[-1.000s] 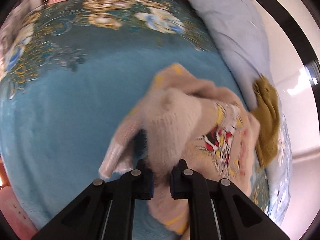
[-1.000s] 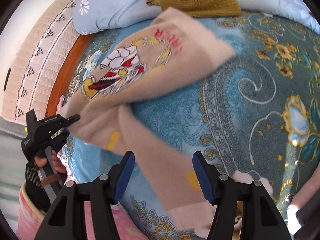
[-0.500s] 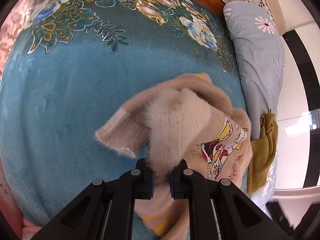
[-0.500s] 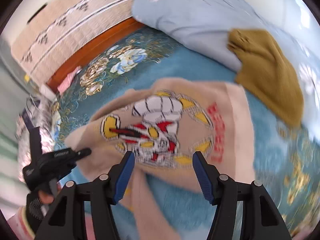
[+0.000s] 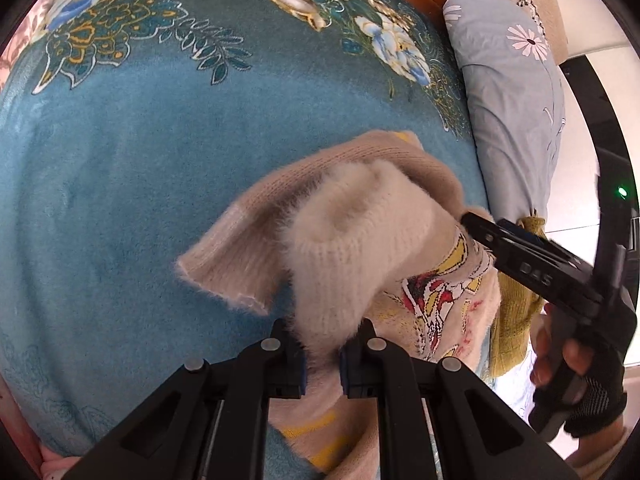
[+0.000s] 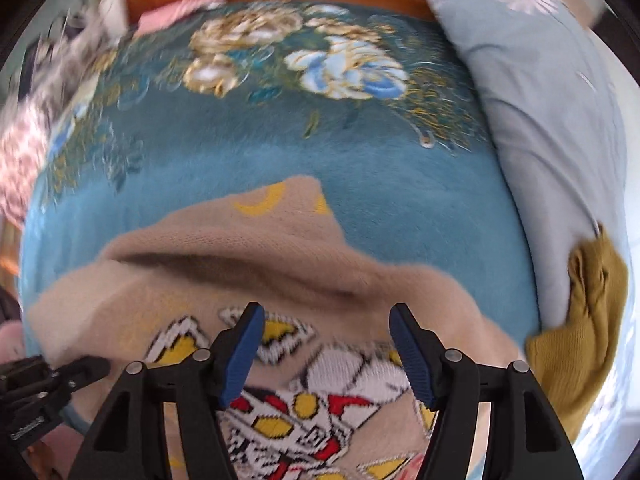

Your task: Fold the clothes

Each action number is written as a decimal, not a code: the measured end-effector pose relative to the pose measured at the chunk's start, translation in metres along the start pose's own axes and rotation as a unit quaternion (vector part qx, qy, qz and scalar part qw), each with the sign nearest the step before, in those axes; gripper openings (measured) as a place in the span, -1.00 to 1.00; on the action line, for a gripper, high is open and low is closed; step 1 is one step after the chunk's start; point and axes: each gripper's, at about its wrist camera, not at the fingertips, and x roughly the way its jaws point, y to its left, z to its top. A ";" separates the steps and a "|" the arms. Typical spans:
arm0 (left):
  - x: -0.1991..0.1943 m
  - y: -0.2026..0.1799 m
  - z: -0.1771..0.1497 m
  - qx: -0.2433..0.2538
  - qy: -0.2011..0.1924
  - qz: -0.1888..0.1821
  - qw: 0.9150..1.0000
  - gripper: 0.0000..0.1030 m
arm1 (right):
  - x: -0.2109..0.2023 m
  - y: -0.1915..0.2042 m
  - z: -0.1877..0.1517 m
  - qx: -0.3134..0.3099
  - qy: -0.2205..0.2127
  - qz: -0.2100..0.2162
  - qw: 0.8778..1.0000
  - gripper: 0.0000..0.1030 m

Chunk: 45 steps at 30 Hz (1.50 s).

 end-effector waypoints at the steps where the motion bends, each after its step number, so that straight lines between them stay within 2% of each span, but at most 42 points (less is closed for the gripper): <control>1: 0.001 0.001 0.000 -0.001 0.002 -0.001 1.000 -0.78 | 0.007 0.004 0.004 -0.017 0.005 -0.009 1.000 0.35; 4: 0.004 0.002 0.001 -0.004 0.006 -0.002 1.000 -0.78 | 0.024 0.014 0.015 -0.056 0.015 -0.018 0.998 0.36; 8: 0.009 0.005 0.002 -0.011 0.012 0.000 1.000 -0.78 | 0.042 0.026 0.026 -0.077 0.019 -0.030 0.996 0.37; 10: 0.010 0.007 0.004 -0.014 0.014 -0.001 1.000 -0.78 | 0.046 0.030 0.029 -0.076 0.024 -0.054 0.995 0.37; 12: 0.011 0.008 0.004 -0.015 0.016 0.001 1.000 -0.77 | 0.046 0.026 0.031 -0.045 0.029 -0.055 0.997 0.33; 16: 0.010 0.005 0.003 -0.009 0.016 0.004 1.000 -0.77 | 0.032 0.006 0.030 0.048 0.013 -0.039 0.998 -0.39; 18: 0.009 0.005 0.003 -0.006 0.017 0.006 1.000 -0.77 | 0.019 -0.004 0.026 0.091 0.001 -0.038 0.995 -0.58; 20: 0.008 0.008 0.003 -0.009 0.019 0.006 1.000 -0.77 | 0.000 -0.014 0.021 0.128 -0.019 -0.033 0.991 -0.65; 23: 0.007 0.013 0.003 -0.021 0.022 0.005 1.000 -0.77 | -0.036 -0.034 0.005 0.189 -0.055 -0.024 0.980 -0.69; 27: 0.005 0.008 0.004 -0.016 0.020 0.008 1.000 -0.77 | -0.090 -0.069 -0.028 0.267 -0.105 -0.004 0.958 -0.72; 31: -0.005 0.000 0.000 0.010 0.009 0.012 1.000 -0.77 | -0.140 -0.101 -0.073 0.333 -0.143 0.009 0.932 -0.74; 37: -0.024 -0.027 -0.005 0.072 -0.014 0.023 0.997 -0.77 | -0.192 -0.128 -0.153 0.399 -0.172 0.021 0.900 -0.75; 40: -0.039 -0.048 -0.005 0.116 -0.032 0.029 0.992 -0.77 | -0.211 -0.129 -0.184 0.411 -0.184 0.019 0.892 -0.75; 43: -0.057 -0.067 -0.002 0.143 -0.049 0.020 0.988 -0.77 | -0.231 -0.127 -0.207 0.419 -0.199 0.015 0.886 -0.75; 45: -0.076 -0.082 -0.003 0.167 -0.076 0.016 0.983 -0.78 | -0.247 -0.127 -0.218 0.424 -0.212 0.013 0.880 -0.75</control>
